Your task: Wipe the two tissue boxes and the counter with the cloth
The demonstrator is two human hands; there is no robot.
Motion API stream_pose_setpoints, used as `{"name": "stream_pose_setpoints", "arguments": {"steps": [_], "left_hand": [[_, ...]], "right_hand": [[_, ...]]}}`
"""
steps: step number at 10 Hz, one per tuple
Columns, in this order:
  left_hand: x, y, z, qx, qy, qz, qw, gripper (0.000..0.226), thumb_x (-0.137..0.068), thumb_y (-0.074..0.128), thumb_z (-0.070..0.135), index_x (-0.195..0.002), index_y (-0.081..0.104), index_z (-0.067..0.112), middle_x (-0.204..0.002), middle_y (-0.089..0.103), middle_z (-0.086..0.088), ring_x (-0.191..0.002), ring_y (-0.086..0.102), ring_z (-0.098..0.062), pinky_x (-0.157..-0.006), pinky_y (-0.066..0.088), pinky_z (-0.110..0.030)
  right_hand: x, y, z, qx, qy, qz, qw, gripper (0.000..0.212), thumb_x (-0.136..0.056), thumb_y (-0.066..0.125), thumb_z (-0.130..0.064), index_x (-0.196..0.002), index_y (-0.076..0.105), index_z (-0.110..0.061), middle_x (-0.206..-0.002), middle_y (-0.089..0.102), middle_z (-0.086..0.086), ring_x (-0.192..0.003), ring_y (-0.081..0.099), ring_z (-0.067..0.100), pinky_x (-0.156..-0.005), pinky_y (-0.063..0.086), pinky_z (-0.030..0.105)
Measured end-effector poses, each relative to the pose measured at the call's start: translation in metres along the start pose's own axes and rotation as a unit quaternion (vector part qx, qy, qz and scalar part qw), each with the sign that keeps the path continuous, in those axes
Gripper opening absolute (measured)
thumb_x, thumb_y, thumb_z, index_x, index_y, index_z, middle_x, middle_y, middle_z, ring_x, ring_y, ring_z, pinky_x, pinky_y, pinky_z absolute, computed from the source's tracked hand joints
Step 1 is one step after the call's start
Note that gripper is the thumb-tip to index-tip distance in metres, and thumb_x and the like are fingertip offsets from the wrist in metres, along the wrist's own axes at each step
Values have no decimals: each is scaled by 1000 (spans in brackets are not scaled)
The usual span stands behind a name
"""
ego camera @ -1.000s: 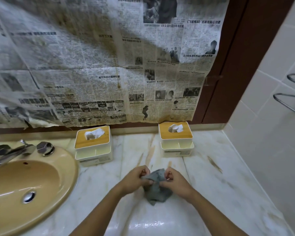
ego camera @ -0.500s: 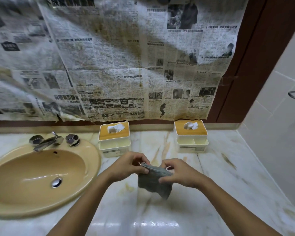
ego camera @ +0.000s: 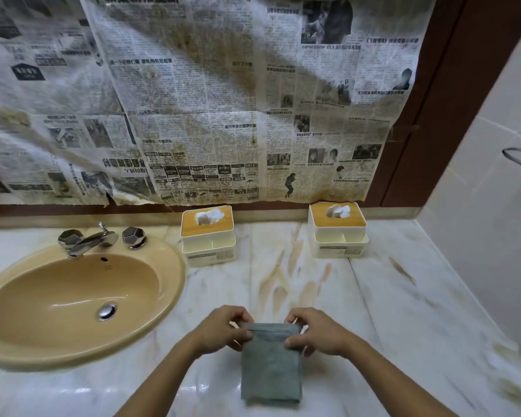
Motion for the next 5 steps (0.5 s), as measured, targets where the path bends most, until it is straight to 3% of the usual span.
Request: {"name": "stream_pose_setpoints", "arguments": {"steps": [1,2,3,4,5], "left_hand": [[-13,11,-29,-46,-15,68,996,22,-77,68,4,-97,68,13,-91,67,-6,-65,62,-10,-68,58,-37],[-17,25,-39,-98,4,102,990,53,-71,73,14,-119,55,29,-108,57,3,-71,59,-9,-74,55,-30],[-17,30,-44,-207,58,125,969,64,-71,71,31,-130,46,36,-129,35,16,-107,51,-10,-96,47,-28],[-12,43,-59,-413,154,182,879,72,-53,72,61,-121,53,44,-142,36,15,-117,49,-15,-73,57,-30],[-15,52,-72,-464,228,196,833,54,-71,67,48,-121,49,42,-158,29,9,-128,50,-6,-56,54,-17]], "right_hand": [[-8,4,21,45,-6,100,994,26,-75,66,-11,-94,63,-29,-90,66,3,-74,61,14,-72,56,34],[-9,12,29,107,-33,151,982,48,-80,61,-13,-123,54,-34,-106,58,-5,-89,54,10,-83,46,21],[-7,17,33,220,-53,166,960,55,-83,57,-25,-135,45,-38,-130,43,-8,-112,49,11,-94,42,22],[12,25,36,402,-133,228,877,45,-71,53,-52,-116,53,-48,-141,37,-11,-112,61,17,-80,54,35],[7,41,47,373,-177,236,880,32,-85,27,-71,-98,53,-57,-146,39,-21,-81,72,9,-53,54,38]]}}
Point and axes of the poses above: each hand's wrist, its own x-axis away from the middle knuckle, its own y-axis out of the palm, z = x × y, the point moved 9 cm from there along -x, towards the middle knuckle
